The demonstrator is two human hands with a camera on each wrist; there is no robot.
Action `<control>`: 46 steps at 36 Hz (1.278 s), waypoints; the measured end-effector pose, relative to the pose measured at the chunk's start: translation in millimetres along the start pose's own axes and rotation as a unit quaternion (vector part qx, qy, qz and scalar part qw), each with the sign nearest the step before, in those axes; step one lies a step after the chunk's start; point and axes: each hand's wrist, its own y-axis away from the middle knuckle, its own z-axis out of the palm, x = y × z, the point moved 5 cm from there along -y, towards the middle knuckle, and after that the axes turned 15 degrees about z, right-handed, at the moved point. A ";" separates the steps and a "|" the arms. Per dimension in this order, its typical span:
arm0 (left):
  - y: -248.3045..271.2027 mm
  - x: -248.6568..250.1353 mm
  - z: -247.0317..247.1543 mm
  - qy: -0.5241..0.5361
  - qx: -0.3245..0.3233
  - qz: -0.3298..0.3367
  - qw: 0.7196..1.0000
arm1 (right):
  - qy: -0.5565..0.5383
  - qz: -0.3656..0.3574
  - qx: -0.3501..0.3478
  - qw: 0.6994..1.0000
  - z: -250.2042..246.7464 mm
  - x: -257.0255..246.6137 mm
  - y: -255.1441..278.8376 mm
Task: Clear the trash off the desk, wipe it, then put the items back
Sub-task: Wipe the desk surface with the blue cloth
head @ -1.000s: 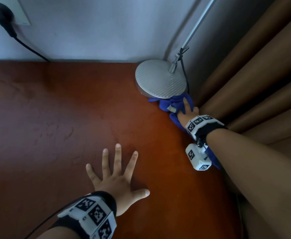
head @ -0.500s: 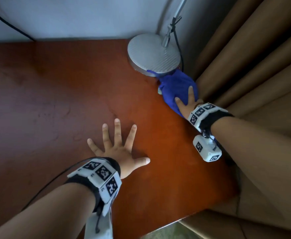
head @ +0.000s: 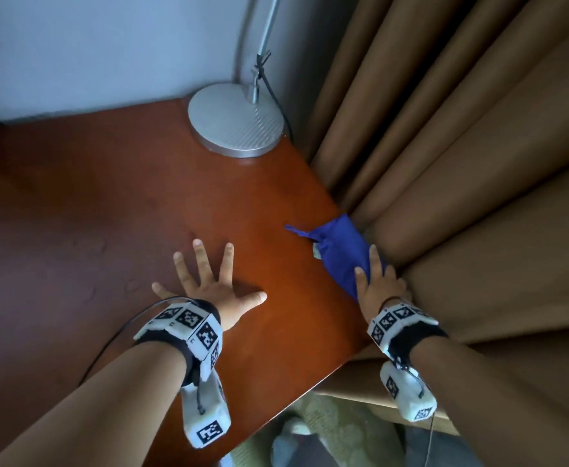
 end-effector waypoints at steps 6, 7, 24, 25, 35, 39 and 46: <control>12.4 -6.6 -11.6 0.013 0.016 0.026 0.999 | -0.100 0.054 -0.017 0.993 4.0 50.3 -0.8; 17.1 -6.6 -15.1 0.012 0.027 0.034 0.999 | -0.106 0.058 -0.018 0.992 1.4 59.0 0.0; 106.1 46.8 -63.4 0.147 0.170 0.166 0.960 | -0.546 -0.144 0.012 0.825 -134.2 23.1 46.7; 110.0 48.2 -64.1 0.151 0.175 0.174 0.957 | -0.594 -0.166 -0.026 0.786 -140.4 12.8 54.7; 119.9 38.5 -34.4 0.206 0.192 0.170 0.945 | -0.663 -0.071 -0.301 0.682 -78.7 -35.9 68.9; 120.2 26.0 -18.4 0.210 0.189 0.150 0.947 | -0.355 -0.155 -0.190 0.902 -40.5 -20.5 52.9; 110.8 3.9 -2.2 0.185 0.191 0.123 0.956 | -0.156 -0.338 0.039 0.927 -52.1 -23.0 55.4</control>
